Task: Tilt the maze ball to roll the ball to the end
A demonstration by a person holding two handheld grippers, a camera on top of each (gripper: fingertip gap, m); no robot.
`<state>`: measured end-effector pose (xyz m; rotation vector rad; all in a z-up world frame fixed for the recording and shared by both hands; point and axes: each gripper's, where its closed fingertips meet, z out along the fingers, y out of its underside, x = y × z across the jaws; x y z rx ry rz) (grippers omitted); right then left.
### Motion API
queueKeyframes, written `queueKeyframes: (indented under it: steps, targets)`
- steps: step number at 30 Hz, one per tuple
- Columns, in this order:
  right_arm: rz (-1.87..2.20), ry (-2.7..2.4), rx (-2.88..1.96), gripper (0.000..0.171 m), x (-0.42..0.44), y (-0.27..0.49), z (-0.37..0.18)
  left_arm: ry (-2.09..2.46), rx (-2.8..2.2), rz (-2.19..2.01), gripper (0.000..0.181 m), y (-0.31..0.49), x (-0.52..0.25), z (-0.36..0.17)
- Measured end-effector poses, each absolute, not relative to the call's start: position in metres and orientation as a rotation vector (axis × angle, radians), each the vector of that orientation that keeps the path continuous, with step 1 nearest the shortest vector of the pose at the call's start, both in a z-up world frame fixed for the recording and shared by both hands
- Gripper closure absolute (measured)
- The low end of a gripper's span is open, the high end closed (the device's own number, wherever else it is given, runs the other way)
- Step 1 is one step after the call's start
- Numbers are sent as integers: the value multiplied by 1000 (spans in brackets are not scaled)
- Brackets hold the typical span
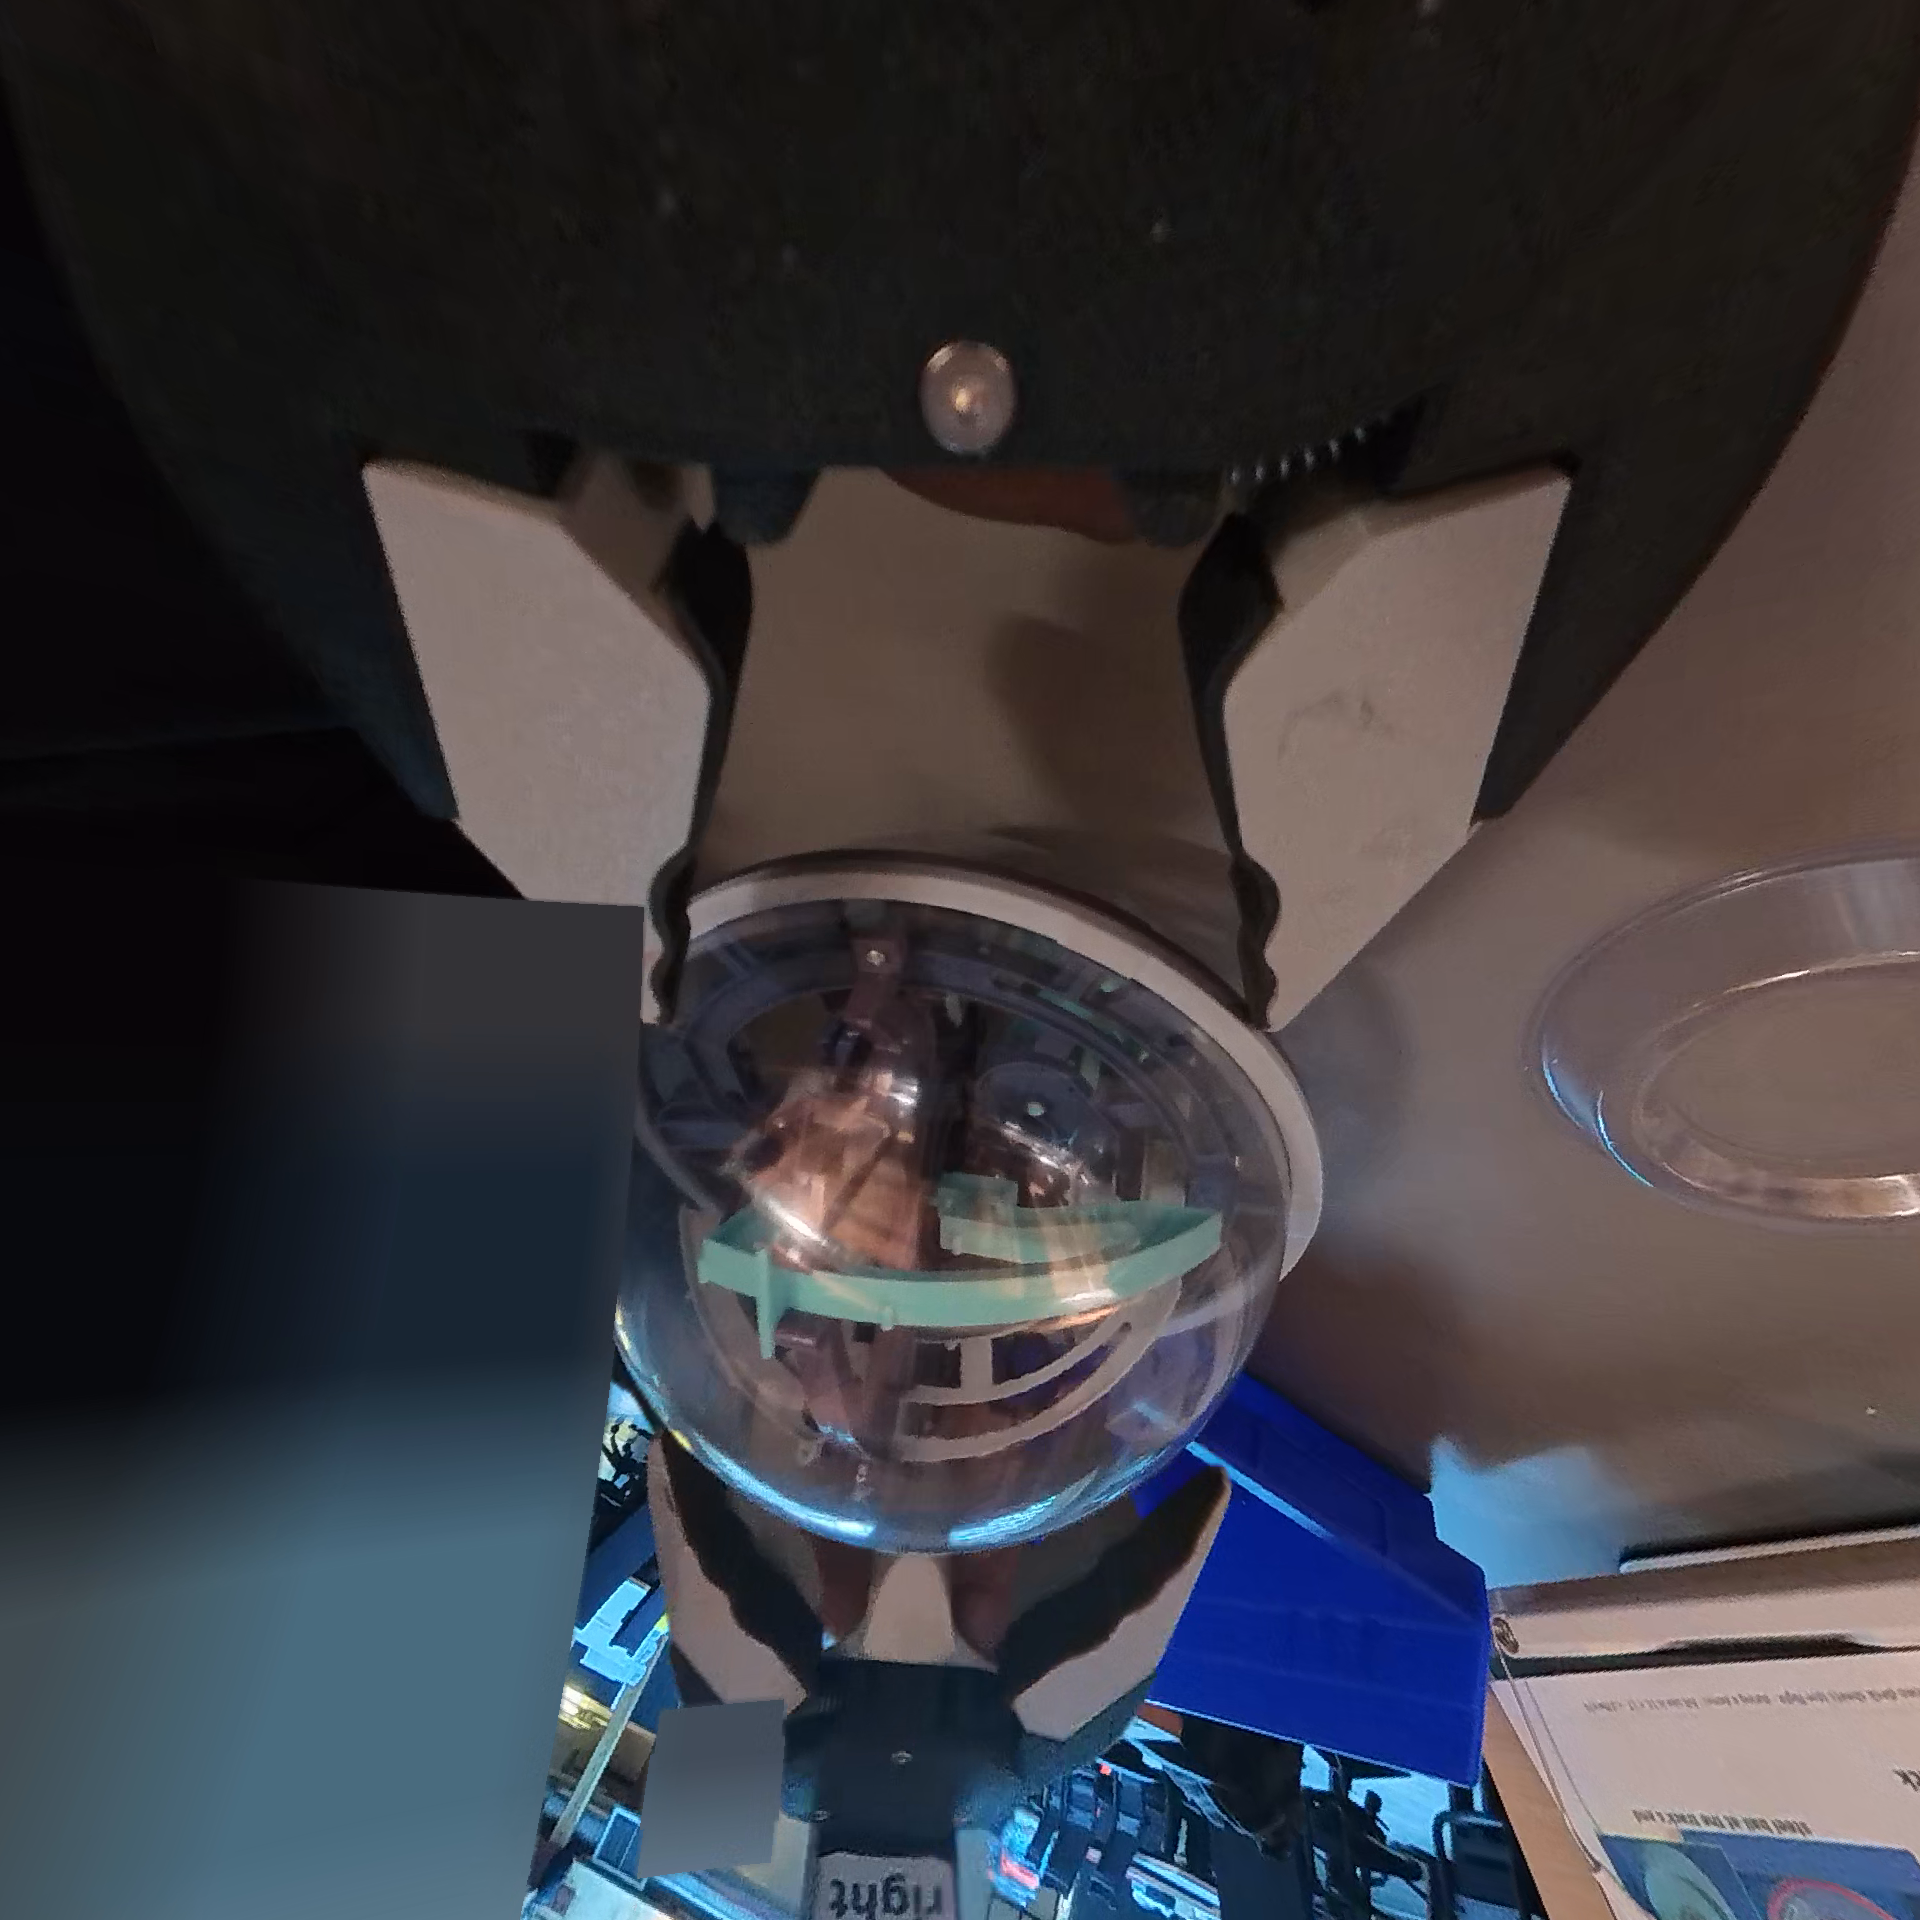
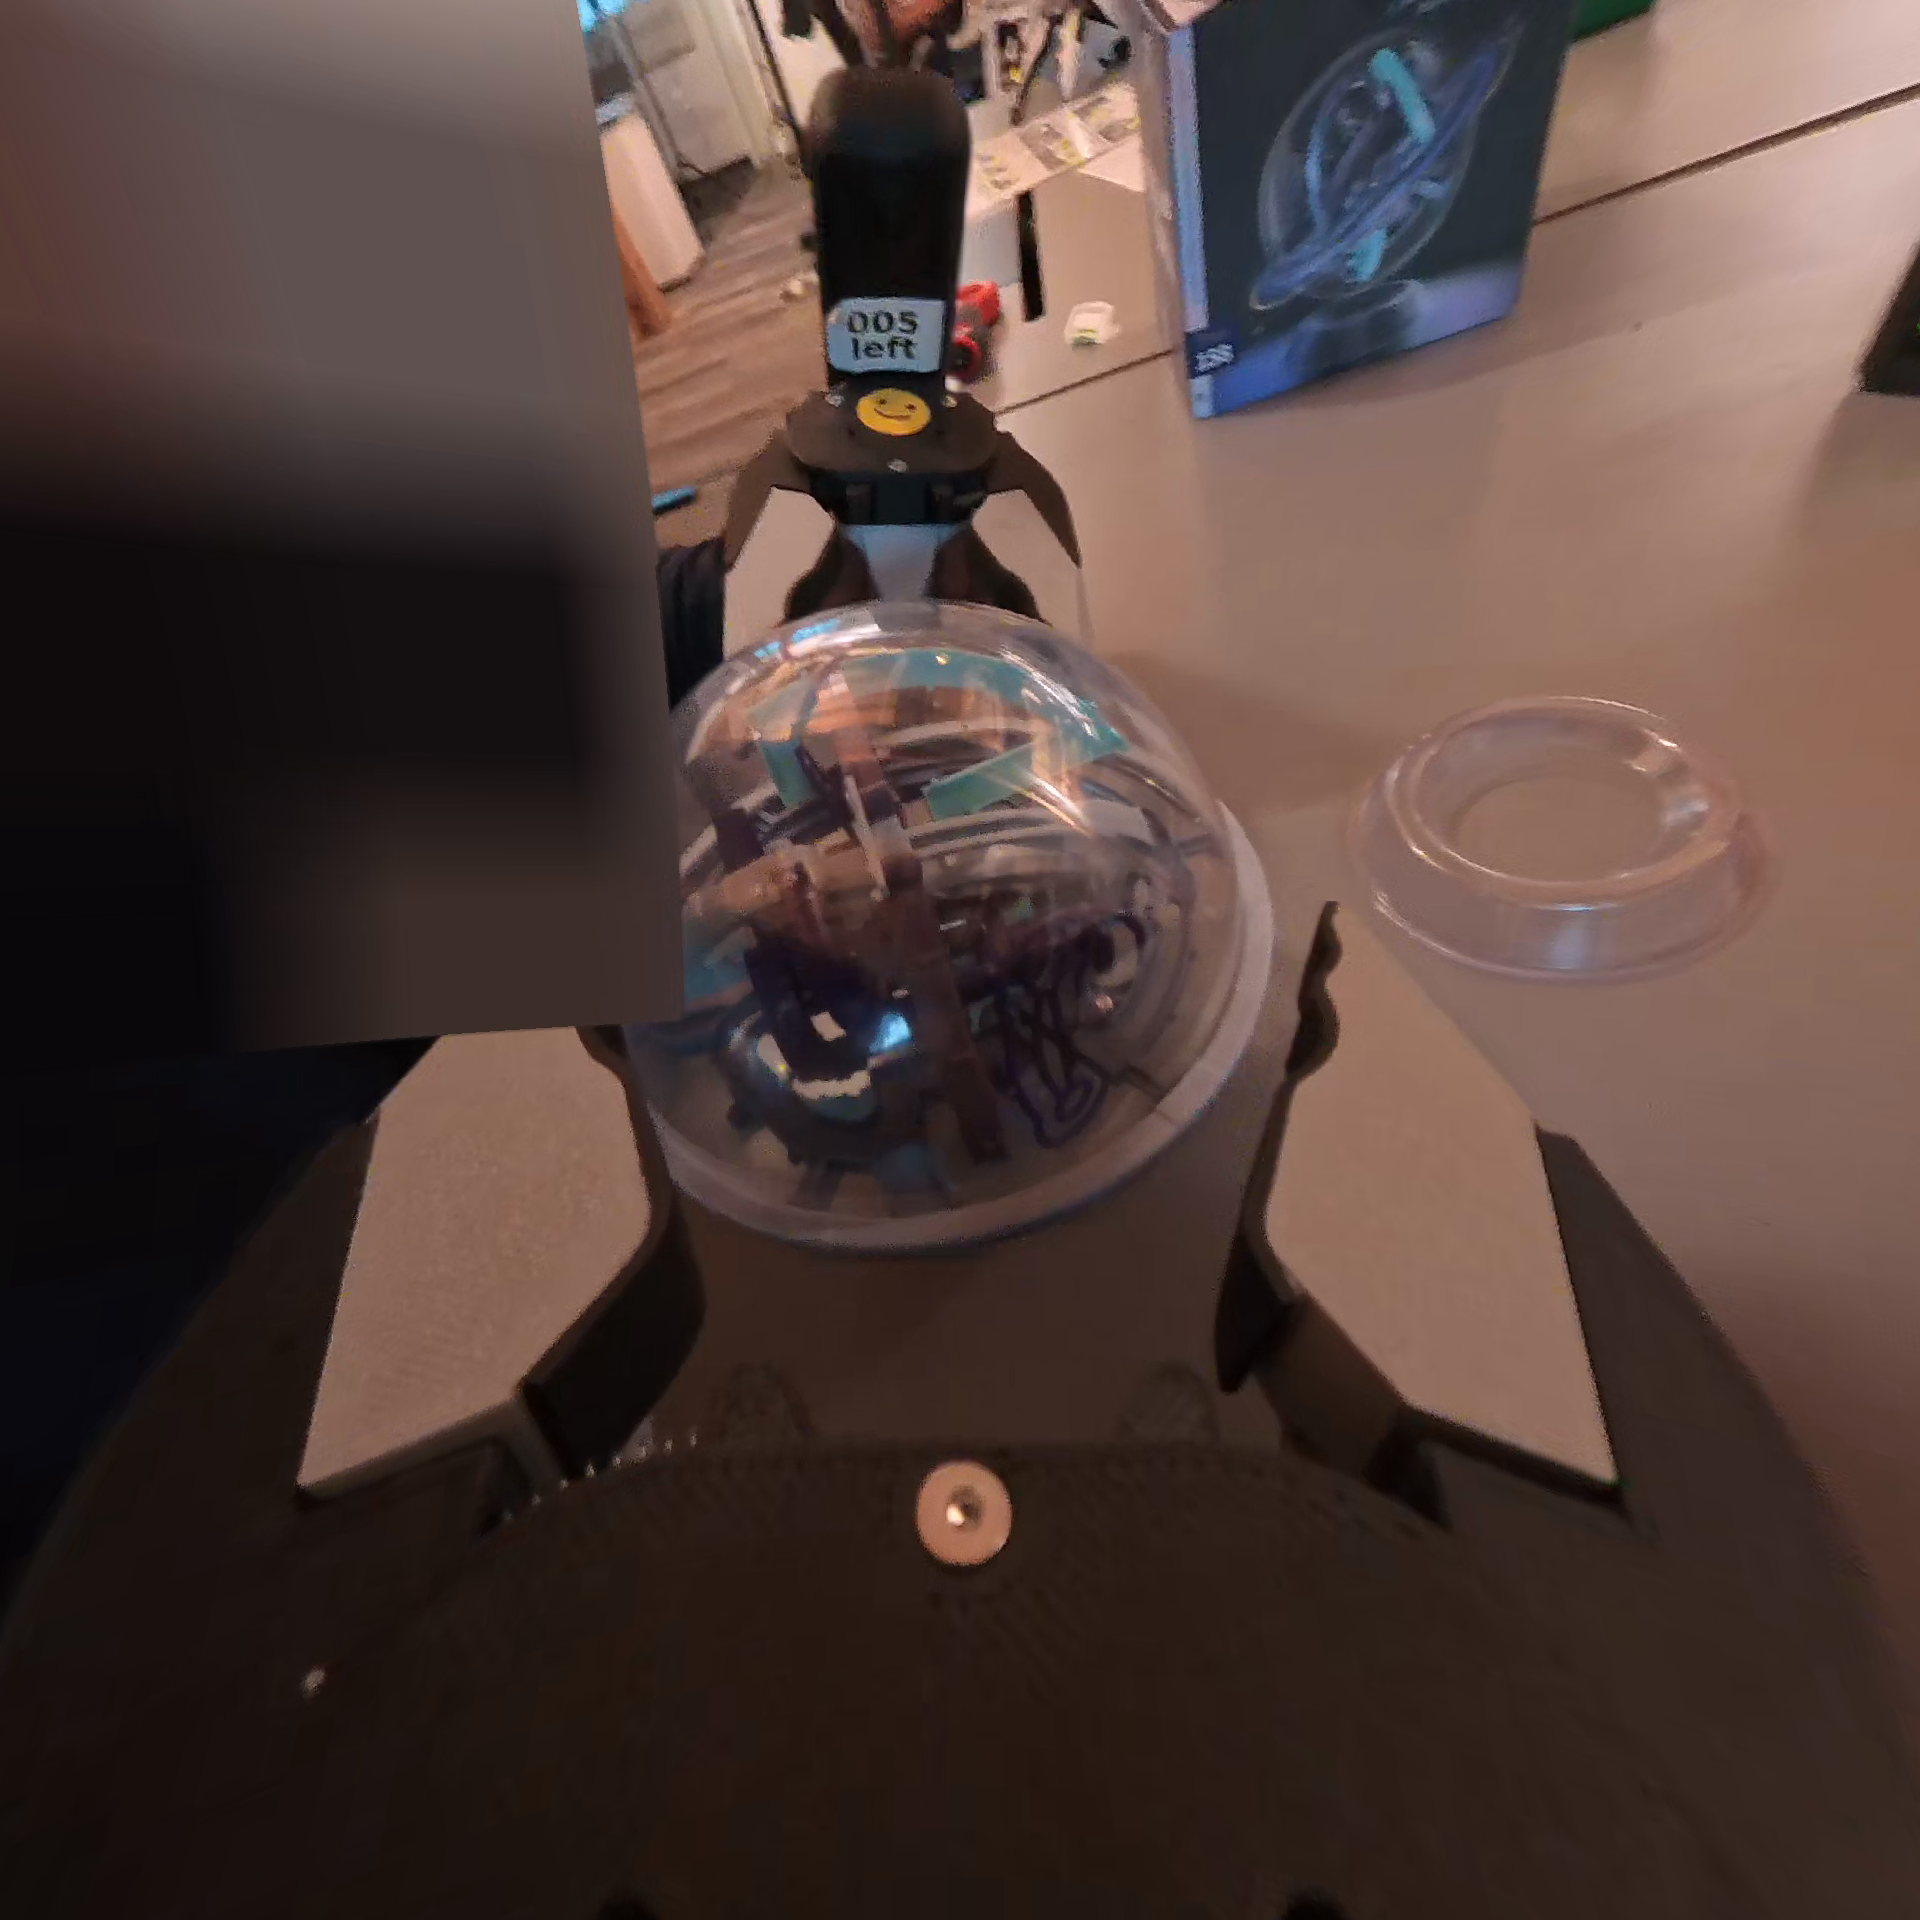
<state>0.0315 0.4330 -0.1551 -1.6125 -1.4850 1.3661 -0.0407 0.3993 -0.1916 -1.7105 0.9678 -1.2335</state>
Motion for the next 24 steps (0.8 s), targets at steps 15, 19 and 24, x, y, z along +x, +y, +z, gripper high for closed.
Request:
queueKeyframes:
  steps: [15,19,24]
  targets:
    - [1402,-679,-2058,48,78,383,-189,955,-1725,-1230,79,393,-39,-194]
    - [1473,-575,-2059,53,58,379,-194,965,-1729,-1196,79,388,-36,-194]
    - [1552,-587,-2019,59,57,393,-193,992,-1761,-1143,81,380,-33,-199]
